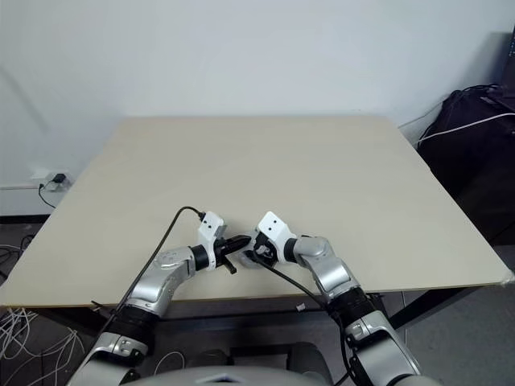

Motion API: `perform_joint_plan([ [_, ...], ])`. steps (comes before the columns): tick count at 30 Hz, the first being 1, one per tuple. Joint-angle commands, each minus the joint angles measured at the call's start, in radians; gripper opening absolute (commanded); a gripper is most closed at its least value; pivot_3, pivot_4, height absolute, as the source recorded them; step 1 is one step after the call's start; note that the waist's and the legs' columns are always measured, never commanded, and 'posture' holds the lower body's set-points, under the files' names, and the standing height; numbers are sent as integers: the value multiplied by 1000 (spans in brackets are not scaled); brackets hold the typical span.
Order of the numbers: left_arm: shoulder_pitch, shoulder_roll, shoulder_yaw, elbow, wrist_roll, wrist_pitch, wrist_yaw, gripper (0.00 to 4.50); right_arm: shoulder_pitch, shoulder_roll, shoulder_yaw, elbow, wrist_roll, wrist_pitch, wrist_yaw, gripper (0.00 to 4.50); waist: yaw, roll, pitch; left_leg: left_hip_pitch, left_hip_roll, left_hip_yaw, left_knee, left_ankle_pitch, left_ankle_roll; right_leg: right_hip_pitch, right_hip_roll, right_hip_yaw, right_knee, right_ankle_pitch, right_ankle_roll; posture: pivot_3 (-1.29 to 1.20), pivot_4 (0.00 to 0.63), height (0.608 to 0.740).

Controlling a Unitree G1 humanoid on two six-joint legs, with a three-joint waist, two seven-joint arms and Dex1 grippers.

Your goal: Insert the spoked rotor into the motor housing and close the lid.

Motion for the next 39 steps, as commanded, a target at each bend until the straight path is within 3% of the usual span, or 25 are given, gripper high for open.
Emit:
perform_joint_plan([
  [1,-11,8,-9,-12,13,13,4,0,11,-7,15,28,-29,31,-10,3292,0,0,0,0,0,0,0,0,0,0,0,0,0,0,0,0,0,740],
  [26,-23,-15,-70,-2,49,45,-11,0,24,1,28,11,-34,23,-18,3292,0,0,0,1,0,0,0,-1,1,0,0,0,0,0,0,0,0,740],
  [30,-23,-19,-74,-3,47,45,-8,0,22,-1,21,9,-32,23,-20,4481,0,0,0,1,0,0,-1,-1,1,0,0,0,0,0,0,0,0,740],
  [39,-20,-24,-74,-3,44,45,-6,0,23,-11,24,-6,-34,29,-16,4481,0,0,0,1,0,0,-1,-1,2,0,0,0,0,0,0,0,0,740],
])
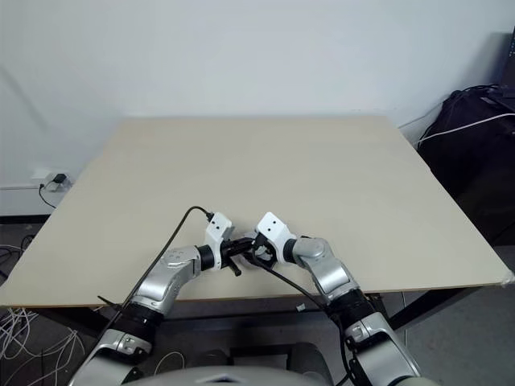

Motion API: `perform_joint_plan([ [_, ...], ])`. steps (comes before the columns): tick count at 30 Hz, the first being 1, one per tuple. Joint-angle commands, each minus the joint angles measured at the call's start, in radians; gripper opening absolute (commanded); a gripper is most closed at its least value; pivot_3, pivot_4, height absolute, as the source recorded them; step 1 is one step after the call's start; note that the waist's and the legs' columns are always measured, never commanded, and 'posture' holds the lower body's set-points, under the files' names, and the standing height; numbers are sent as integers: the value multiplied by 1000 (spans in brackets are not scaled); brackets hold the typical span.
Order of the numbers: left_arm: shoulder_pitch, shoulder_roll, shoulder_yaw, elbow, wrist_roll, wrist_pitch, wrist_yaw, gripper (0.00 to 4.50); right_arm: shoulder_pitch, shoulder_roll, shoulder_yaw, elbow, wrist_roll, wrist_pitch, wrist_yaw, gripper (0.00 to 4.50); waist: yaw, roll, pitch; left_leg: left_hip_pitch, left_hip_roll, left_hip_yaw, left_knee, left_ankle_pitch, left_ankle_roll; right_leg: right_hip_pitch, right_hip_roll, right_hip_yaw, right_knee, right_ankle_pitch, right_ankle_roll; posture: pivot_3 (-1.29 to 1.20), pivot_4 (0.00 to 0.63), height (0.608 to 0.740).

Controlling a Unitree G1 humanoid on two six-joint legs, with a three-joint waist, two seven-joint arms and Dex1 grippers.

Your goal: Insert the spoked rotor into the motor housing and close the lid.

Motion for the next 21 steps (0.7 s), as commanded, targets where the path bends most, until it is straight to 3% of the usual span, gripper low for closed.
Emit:
perform_joint_plan([
  [1,-1,-8,-24,-2,9,12,-3,0,14,-18,17,2,-23,31,9,4481,0,0,0,0,0,0,0,0,0,0,0,0,0,0,0,0,0,740],
  [15,0,-13,-21,1,4,11,-3,0,84,-117,9,-215,13,122,80,4481,5,-1,0,-2,-1,0,-2,0,0,-1,-1,0,-2,-1,0,0,0,740],
  [21,-2,-15,-21,6,4,8,-4,0,91,-101,-33,-252,30,126,27,4481,6,-1,1,-2,-1,0,-3,0,0,-3,-1,0,-2,-2,-1,0,0,740],
])
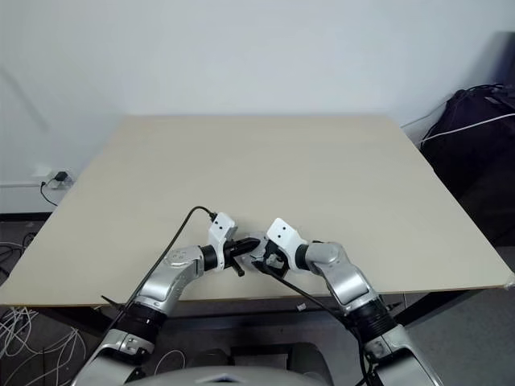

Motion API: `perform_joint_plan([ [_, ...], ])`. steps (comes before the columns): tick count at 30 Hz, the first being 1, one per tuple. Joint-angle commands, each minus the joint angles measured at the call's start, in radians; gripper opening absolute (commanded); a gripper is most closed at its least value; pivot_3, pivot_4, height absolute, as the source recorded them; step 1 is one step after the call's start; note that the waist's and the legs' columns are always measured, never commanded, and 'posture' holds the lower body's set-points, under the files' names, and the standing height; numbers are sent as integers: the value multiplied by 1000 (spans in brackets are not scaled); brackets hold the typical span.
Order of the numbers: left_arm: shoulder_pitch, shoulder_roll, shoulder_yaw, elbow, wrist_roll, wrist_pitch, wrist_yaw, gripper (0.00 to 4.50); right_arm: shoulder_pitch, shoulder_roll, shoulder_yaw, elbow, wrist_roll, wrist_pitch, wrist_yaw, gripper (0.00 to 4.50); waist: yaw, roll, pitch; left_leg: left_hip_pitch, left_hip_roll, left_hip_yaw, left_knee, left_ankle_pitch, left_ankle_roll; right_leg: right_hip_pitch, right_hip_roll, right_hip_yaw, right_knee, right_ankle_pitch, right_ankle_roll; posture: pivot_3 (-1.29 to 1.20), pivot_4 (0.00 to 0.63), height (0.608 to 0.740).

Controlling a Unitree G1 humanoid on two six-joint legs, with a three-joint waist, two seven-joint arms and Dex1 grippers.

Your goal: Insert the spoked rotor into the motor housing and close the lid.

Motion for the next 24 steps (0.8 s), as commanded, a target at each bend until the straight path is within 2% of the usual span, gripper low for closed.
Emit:
perform_joint_plan([
  [1,-1,-3,-14,9,6,10,-3,0,1,16,-36,-32,10,3,-40,4481,0,0,0,0,0,0,0,0,0,0,0,0,0,0,0,0,0,740],
  [8,1,-4,-13,9,6,9,-1,0,24,31,-93,-72,28,30,-111,4481,1,-1,1,-1,0,0,0,0,0,-1,0,0,0,0,0,0,0,740],
  [19,0,-5,-12,14,6,6,-1,0,114,-112,-112,-283,148,187,5,4481,5,-2,2,-2,0,0,0,-1,1,-2,0,0,-1,0,0,0,0,740],
  [24,-2,-6,-13,20,7,1,-3,0,125,-80,-161,-311,201,299,-49,4481,6,-4,3,-2,0,0,0,-1,1,-2,0,0,0,0,0,0,0,740],
])
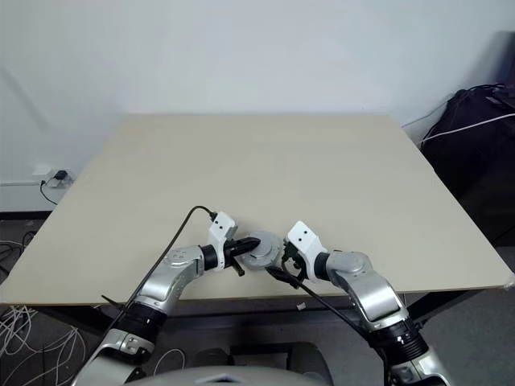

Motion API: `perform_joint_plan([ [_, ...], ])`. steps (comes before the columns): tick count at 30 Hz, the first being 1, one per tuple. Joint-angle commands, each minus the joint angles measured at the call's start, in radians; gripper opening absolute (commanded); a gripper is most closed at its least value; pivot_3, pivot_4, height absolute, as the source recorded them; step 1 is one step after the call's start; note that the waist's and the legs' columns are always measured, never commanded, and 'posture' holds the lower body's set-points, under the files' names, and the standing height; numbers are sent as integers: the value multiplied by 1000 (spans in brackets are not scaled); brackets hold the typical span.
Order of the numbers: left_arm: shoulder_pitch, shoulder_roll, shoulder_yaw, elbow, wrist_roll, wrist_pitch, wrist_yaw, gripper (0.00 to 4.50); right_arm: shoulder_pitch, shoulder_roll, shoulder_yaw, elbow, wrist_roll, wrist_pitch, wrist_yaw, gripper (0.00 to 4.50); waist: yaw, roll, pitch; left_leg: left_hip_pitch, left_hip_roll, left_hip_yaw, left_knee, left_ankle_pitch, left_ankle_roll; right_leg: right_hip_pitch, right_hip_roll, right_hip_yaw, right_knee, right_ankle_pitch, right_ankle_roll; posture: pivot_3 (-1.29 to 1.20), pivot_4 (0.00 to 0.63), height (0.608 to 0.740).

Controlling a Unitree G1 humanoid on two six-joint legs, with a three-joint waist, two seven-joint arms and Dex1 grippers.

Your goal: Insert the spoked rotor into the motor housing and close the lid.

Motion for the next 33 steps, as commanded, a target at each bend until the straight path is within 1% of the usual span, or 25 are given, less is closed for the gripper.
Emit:
perform_joint_plan([
  [1,0,-4,-13,19,6,5,-3,0,-8,46,-74,-54,63,96,-55,4481,1,-1,1,0,0,0,0,0,0,0,0,0,0,0,0,0,0,740],
  [7,3,-2,-12,15,6,4,-3,0,-29,188,-196,-75,167,317,-190,4481,3,-1,0,-2,0,-1,0,0,0,-1,0,0,0,0,0,0,0,740],
  [11,4,-1,-12,16,6,2,-3,0,-74,290,-308,-47,202,509,-311,4481,3,0,0,-3,0,-1,0,0,0,-3,0,0,0,0,0,0,0,740],
  [16,12,0,-11,8,4,5,-2,0,-129,376,-436,-13,225,647,-402,4481,3,2,-1,-6,0,-1,0,1,-2,-5,0,0,0,0,0,0,0,740],
  [26,17,2,-8,0,1,8,-2,0,-207,477,-607,38,248,832,-472,4481,-3,4,-3,-8,-1,0,0,2,-2,-7,0,0,1,1,2,0,0,740],
  [30,17,3,-7,-2,2,10,0,0,-228,512,-658,57,254,861,-481,4481,-3,4,-3,-8,-1,0,0,1,-2,-8,0,0,1,2,3,0,0,740],
  [33,18,3,-7,-4,1,11,0,0,-235,529,-672,79,248,852,-492,4481,-4,4,-3,-8,-1,0,0,2,-3,-8,0,0,1,2,3,0,0,740],
])
